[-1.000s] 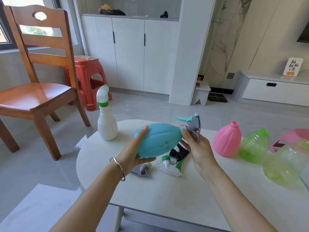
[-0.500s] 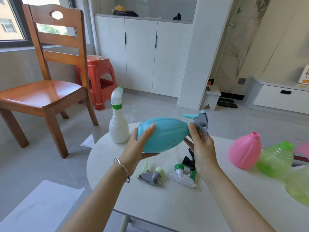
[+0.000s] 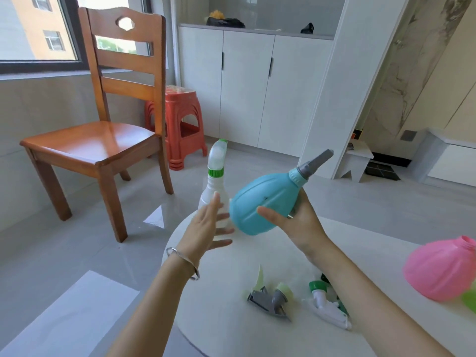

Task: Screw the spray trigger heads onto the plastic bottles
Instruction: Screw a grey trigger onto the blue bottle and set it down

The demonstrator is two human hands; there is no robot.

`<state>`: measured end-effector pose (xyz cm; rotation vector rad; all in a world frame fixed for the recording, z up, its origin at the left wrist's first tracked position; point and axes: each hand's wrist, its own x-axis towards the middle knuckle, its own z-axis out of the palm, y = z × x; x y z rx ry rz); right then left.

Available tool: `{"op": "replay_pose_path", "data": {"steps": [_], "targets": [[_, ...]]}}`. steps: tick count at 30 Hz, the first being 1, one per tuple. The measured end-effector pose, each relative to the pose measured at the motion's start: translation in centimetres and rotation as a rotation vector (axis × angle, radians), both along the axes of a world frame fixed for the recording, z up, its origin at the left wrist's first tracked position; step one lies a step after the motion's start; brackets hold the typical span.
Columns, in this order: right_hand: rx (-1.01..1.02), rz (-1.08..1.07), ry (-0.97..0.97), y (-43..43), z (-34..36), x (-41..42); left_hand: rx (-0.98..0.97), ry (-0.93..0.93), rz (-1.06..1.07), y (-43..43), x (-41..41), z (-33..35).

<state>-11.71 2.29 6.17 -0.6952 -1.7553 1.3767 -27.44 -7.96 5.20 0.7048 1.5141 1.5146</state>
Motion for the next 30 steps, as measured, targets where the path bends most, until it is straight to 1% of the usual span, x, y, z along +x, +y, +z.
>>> {"op": "replay_pose_path", "data": {"steps": [3,6,9,12,15,20,30], "targets": [[0.027,-0.040,-0.174,1.7,-1.5,-1.3,-0.018,0.148,0.167,-0.4,-2.8,-0.9],[0.019,-0.015,-0.272,2.6,-3.1,-3.0,-0.052,0.303,0.277,-0.8,-4.8,-2.4],[0.028,-0.006,-0.364,3.5,-4.1,-4.2,-0.076,0.376,0.329,-1.0,-5.9,-3.3],[0.053,0.016,-0.460,3.9,-4.8,-4.5,-0.094,0.392,0.339,-0.8,-6.5,-3.7],[0.064,0.049,-0.486,3.9,-5.2,-4.4,-0.086,0.400,0.320,-0.5,-6.4,-4.0],[0.018,0.076,-0.480,4.3,-5.5,-3.9,-0.098,0.403,0.259,0.1,-5.3,-4.4],[-0.029,0.134,-0.474,5.5,-5.7,-3.8,-0.091,0.458,0.239,0.2,-4.8,-4.4]]}}
